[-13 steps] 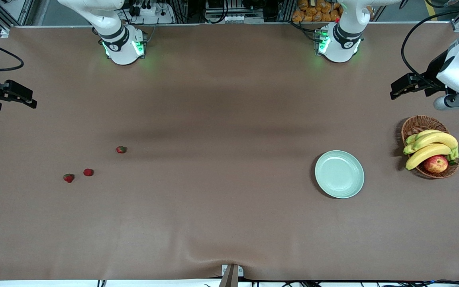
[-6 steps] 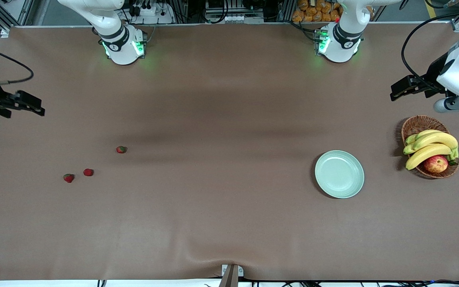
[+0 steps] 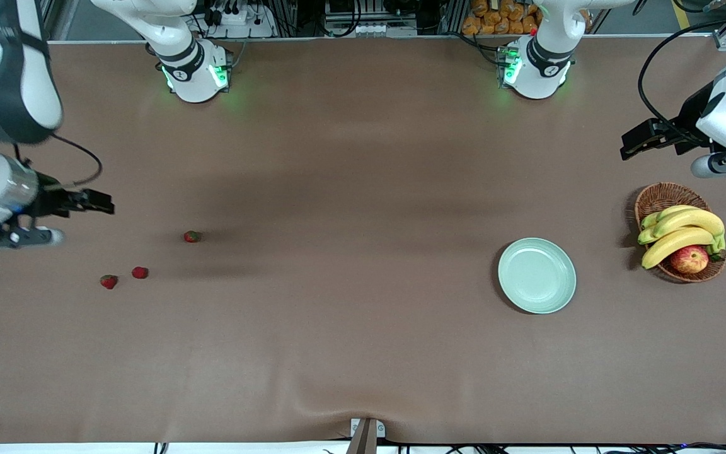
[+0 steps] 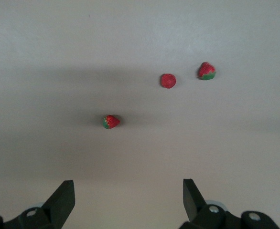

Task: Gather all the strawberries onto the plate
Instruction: 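Reach the right gripper down toward the three red strawberries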

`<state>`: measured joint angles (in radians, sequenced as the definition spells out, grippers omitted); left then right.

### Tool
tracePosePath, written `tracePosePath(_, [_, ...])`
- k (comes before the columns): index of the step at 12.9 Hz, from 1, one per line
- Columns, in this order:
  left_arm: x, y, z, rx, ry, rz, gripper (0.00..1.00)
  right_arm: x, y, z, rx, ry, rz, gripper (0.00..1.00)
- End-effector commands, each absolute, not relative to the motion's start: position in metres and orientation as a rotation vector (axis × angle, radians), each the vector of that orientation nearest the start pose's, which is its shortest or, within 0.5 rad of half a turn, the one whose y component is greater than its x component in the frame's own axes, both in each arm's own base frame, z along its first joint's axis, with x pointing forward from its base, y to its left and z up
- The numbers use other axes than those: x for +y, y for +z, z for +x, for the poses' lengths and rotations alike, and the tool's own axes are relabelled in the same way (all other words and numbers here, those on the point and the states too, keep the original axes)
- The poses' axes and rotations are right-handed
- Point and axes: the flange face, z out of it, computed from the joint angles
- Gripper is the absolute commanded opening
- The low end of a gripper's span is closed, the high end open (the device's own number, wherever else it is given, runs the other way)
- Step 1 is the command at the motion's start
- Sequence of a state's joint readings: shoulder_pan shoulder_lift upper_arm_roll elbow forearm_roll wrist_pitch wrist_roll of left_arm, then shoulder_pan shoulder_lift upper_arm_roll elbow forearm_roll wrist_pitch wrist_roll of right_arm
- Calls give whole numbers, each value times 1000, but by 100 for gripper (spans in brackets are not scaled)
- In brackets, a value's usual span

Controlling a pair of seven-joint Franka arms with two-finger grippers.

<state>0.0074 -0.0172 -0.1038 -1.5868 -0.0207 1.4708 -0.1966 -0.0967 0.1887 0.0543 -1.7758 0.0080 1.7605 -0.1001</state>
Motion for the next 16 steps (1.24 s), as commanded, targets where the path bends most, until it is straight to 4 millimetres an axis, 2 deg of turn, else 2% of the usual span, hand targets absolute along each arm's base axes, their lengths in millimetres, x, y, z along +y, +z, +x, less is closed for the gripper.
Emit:
tracePosePath(1, [-56, 624, 537, -122, 152, -3132, 100, -12, 393, 602, -123, 385, -3085, 100])
tracePosePath(2, [-57, 624, 537, -119, 152, -3130, 100, 1, 380, 599, -156, 407, -3082, 100])
tracePosePath(4, [-58, 624, 537, -117, 152, -3130, 100, 7, 349, 590, -187, 381, -3084, 100])
tracePosePath(6, [-59, 624, 537, -117, 152, -3132, 100, 33, 316, 578, -258, 317, -3093, 100])
tracePosePath(7, [-58, 624, 536, -114, 150, -3131, 100, 39, 301, 569, -281, 298, -3096, 100])
tracePosePath(9, [-58, 625, 536, -117, 149, -3130, 100, 51, 286, 561, -364, 288, -3091, 100])
tracePosePath(11, [-58, 626, 535, -117, 147, -3130, 100, 45, 273, 558, -381, 276, -3086, 100])
tracePosePath(16, [-58, 626, 535, -117, 149, -3130, 100, 34, 228, 562, -644, 223, -3027, 100])
